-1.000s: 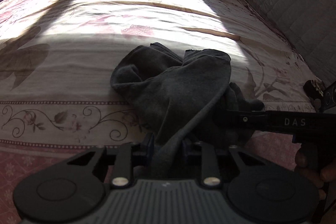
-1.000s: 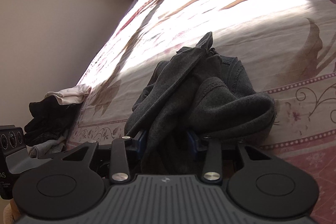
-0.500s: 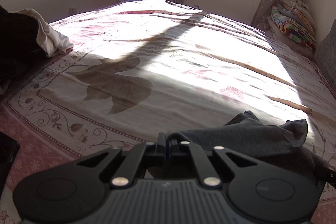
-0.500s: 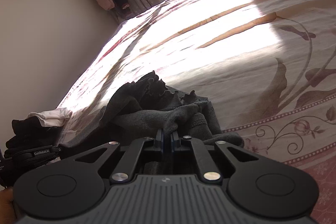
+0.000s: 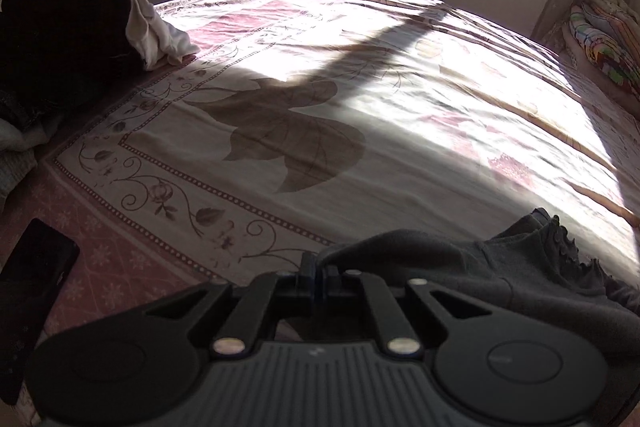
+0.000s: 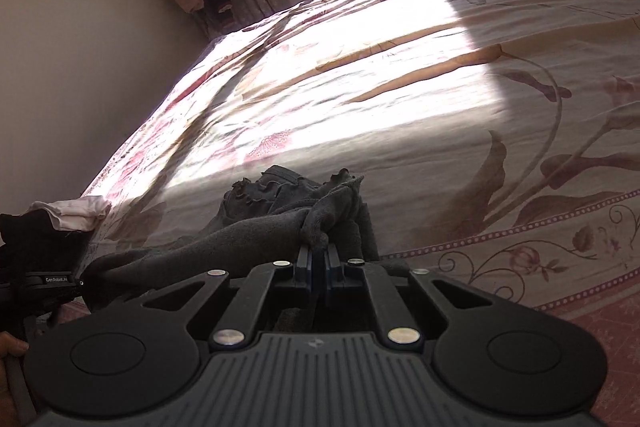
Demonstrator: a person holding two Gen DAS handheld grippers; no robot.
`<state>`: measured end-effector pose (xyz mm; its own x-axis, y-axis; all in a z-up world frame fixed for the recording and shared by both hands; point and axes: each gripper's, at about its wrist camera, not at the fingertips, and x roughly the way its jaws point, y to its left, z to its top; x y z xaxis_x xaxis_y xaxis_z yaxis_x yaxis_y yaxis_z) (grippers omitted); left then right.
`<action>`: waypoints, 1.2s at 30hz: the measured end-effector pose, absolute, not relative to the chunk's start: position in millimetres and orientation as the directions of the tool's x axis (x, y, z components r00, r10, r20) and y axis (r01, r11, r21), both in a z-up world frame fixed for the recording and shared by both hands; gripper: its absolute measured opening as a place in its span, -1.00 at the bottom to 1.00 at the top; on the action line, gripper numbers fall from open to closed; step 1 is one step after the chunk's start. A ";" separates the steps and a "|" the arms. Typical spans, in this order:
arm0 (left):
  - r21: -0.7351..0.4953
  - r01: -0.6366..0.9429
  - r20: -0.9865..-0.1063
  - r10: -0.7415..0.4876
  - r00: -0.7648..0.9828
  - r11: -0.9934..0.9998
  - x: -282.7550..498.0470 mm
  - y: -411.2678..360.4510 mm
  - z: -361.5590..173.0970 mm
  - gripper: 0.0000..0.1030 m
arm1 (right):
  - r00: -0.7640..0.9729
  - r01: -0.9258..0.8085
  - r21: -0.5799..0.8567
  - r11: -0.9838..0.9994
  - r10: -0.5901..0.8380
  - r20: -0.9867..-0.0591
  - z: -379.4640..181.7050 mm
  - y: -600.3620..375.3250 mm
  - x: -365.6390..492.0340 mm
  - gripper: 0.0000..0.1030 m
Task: Fold clothes
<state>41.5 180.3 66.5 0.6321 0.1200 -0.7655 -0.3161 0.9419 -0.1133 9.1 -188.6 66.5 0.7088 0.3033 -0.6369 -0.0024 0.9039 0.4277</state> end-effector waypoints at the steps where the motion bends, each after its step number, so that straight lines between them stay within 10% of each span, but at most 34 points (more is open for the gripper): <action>1: -0.109 -0.307 -0.784 0.108 0.612 0.946 42.8 181.8 61.4 -0.89 | 0.692 -0.001 0.414 0.910 0.299 -0.657 62.5 -188.4 8.8 -0.86; 6: -0.244 -0.280 -0.814 -0.040 0.580 0.929 44.4 192.3 47.6 -0.18 | 0.680 0.015 0.413 0.911 0.293 -0.672 58.2 -197.2 2.6 -0.44; 13: -0.308 -0.242 -0.808 -0.118 0.577 0.920 60.5 188.8 52.1 0.14 | 0.732 0.065 0.470 0.880 0.278 -0.622 76.1 -212.1 3.8 -0.17; 24: -0.318 -0.189 -0.825 -0.174 0.538 0.929 85.5 186.9 51.1 -0.18 | 0.648 0.090 0.413 0.906 0.262 -0.715 61.1 -186.3 76.1 -0.12; 27: -0.309 -0.179 -0.829 -0.172 0.531 0.934 91.8 186.0 51.7 -0.82 | 0.630 0.095 0.355 0.930 0.220 -0.745 55.3 -177.7 90.1 -0.82; 36: -0.277 -0.219 -0.727 -0.056 0.684 0.936 96.0 176.1 85.2 -0.93 | 0.736 0.070 0.146 0.987 0.048 -0.675 95.7 -174.1 112.8 -0.87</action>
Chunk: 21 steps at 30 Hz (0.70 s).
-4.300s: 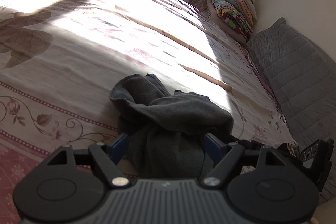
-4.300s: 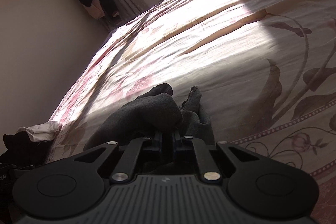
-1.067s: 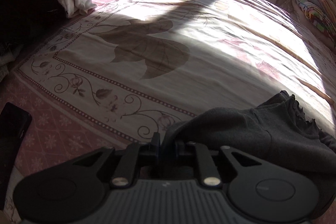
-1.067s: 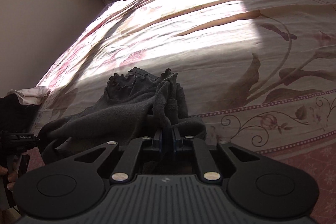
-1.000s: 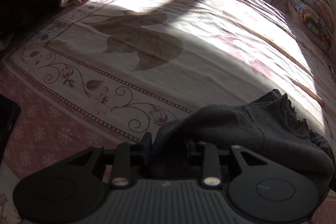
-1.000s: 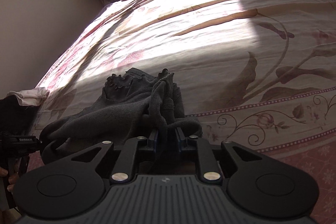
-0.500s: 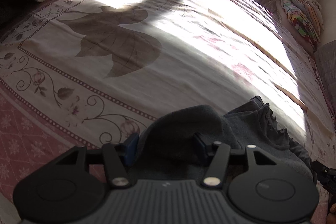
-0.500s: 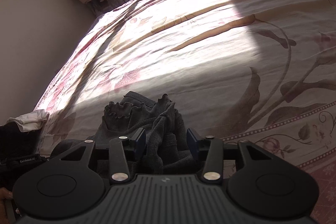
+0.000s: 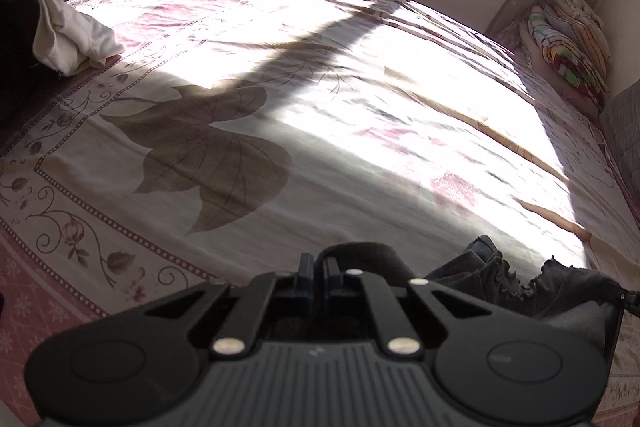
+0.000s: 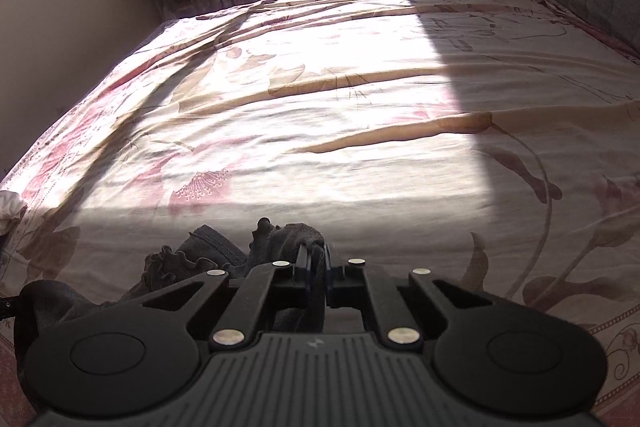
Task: Fold clothes
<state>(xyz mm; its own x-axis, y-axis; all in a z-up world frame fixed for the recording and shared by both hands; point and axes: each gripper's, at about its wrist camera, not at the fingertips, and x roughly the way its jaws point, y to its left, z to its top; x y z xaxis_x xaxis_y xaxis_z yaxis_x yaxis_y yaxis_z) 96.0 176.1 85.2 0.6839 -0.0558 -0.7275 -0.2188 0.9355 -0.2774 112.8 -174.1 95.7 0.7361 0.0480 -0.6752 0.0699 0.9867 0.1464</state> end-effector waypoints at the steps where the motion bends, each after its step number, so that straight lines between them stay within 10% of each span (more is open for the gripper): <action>1: -0.278 -0.224 -0.713 -0.045 0.700 0.934 95.9 175.0 88.3 -0.93 | 0.748 0.070 0.115 0.991 0.025 -0.664 100.3 -175.3 117.3 -0.87; 21: -0.264 -0.215 -0.634 -0.001 0.773 0.940 219.4 136.3 100.4 -0.94 | 0.866 0.159 -0.252 0.954 -0.258 -0.428 115.1 -203.3 205.5 -0.87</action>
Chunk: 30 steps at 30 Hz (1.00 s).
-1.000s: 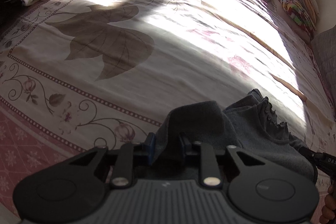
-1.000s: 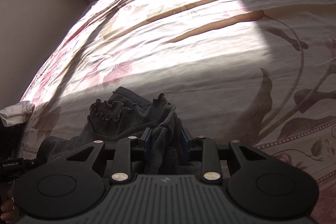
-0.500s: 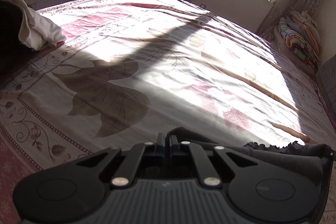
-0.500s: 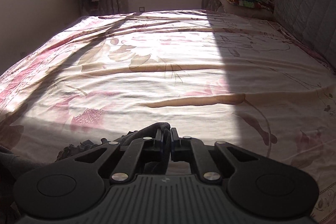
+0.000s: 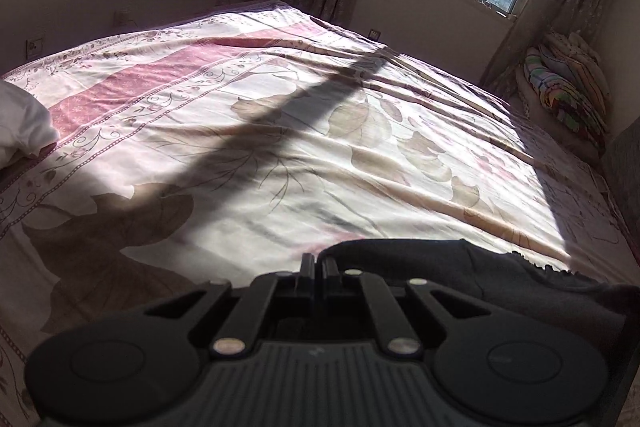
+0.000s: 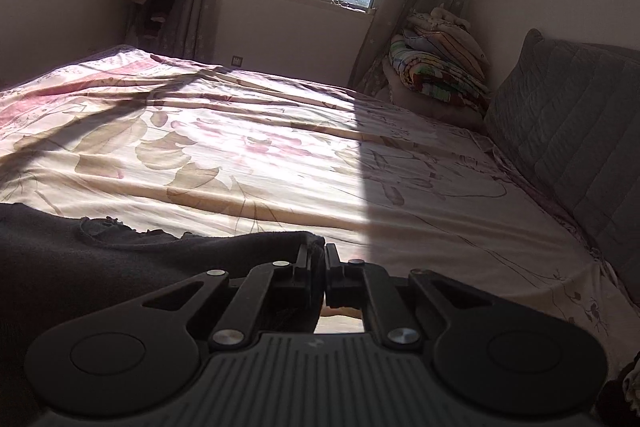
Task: Fold clothes
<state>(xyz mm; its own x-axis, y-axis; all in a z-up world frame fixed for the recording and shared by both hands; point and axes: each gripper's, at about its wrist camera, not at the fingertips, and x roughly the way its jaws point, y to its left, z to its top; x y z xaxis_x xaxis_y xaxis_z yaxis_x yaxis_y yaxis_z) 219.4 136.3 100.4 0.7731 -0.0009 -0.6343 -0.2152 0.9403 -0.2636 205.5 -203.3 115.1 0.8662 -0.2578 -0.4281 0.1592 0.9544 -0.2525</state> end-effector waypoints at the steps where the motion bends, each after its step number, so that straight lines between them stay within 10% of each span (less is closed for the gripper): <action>1: -0.263 -0.218 -0.633 0.002 0.774 0.940 225.7 134.1 97.2 -0.94 | 0.869 0.166 -0.263 0.950 -0.267 -0.417 113.4 -205.2 208.7 -0.87; 16: -0.122 -0.225 -0.707 0.075 0.703 0.967 264.3 96.3 38.3 -0.89 | 0.801 0.159 -0.301 0.940 -0.302 -0.518 51.0 -216.6 232.1 -0.84; 18: -0.115 -0.217 -0.705 0.074 0.706 0.969 261.1 94.1 41.2 -0.57 | 0.798 0.153 -0.285 0.946 -0.288 -0.530 52.8 -216.8 225.6 -0.71; 20: -0.129 -0.207 -0.703 0.058 0.709 0.970 252.3 93.9 47.3 0.28 | 0.801 0.145 -0.256 0.956 -0.265 -0.537 59.4 -218.2 213.4 -0.31; 30: -0.199 -0.140 -0.748 -0.058 0.662 0.970 189.8 90.4 72.7 0.56 | 0.807 0.061 -0.152 0.987 -0.139 -0.574 84.2 -208.4 139.0 -0.03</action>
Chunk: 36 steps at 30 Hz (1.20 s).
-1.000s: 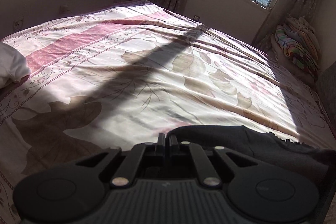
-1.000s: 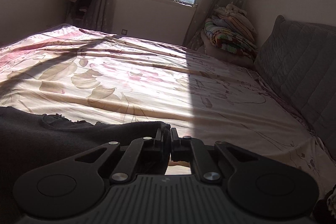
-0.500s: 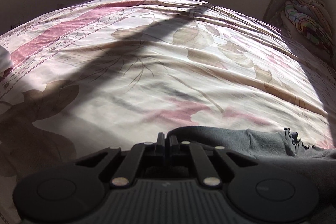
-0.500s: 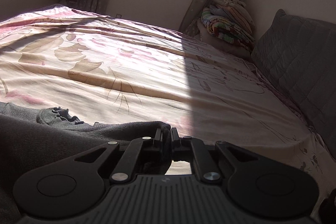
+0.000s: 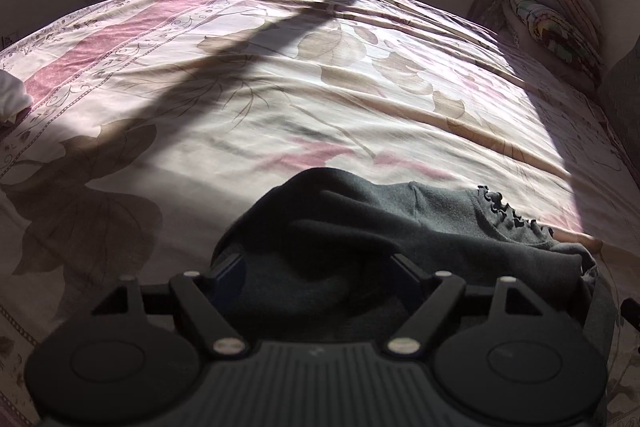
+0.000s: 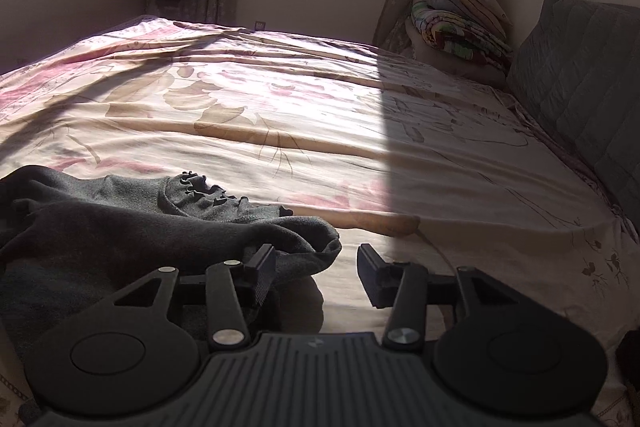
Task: Fold clothes
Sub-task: 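Lay the grey garment flat and open both grippers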
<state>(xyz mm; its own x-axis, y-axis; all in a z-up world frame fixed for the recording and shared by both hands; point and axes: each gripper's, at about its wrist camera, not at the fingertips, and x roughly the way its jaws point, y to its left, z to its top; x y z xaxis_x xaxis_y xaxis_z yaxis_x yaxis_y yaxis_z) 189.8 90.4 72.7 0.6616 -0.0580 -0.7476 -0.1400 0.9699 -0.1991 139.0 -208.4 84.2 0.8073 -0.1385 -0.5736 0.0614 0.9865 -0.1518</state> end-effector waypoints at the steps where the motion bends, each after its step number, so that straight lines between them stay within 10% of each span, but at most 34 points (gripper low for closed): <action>1: -0.210 -0.135 -0.751 -0.072 0.656 0.968 180.5 91.0 73.4 0.58 | 0.807 0.049 -0.136 0.989 -0.119 -0.579 84.7 -206.0 130.1 0.00; 20: -0.345 -0.178 -0.784 -0.179 0.594 0.922 60.9 89.9 47.9 0.68 | 0.778 -0.111 0.059 0.992 0.123 -0.617 58.2 -147.3 8.3 0.09; 30: -0.342 -0.067 -0.748 -0.228 0.624 0.937 59.7 66.1 36.2 0.71 | 0.736 -0.191 -0.083 0.978 0.087 -0.672 25.2 -105.7 18.3 0.09; 33: -0.269 -0.013 -0.741 -0.198 0.642 0.963 58.7 59.5 40.3 0.73 | 0.731 -0.171 -0.092 0.981 0.064 -0.679 19.2 -109.3 25.2 0.01; 36: -0.233 -0.013 -0.745 -0.170 0.645 0.972 60.2 60.2 40.5 0.75 | 0.733 -0.127 -0.055 0.990 0.056 -0.678 22.5 -118.7 32.2 -0.54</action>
